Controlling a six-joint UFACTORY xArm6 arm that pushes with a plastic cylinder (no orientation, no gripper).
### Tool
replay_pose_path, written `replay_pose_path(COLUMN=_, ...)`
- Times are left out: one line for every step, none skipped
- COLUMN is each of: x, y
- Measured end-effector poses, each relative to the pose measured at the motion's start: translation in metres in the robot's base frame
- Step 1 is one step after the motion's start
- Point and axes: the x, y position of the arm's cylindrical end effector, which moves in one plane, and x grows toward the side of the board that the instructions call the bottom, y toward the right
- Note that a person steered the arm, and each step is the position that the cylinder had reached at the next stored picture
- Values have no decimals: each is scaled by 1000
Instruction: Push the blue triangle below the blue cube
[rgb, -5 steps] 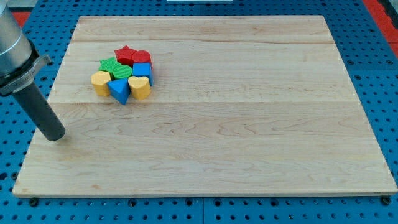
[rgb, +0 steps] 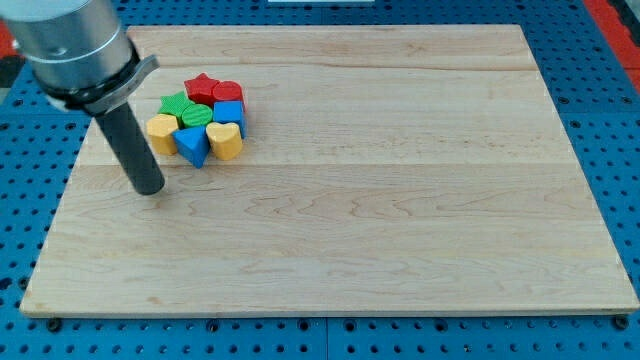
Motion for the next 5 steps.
replay_pose_path(x=-27, y=0)
replay_pose_path(x=-46, y=10)
replay_pose_path(x=-41, y=26)
replay_pose_path(x=-22, y=32)
replay_pose_path(x=-20, y=79)
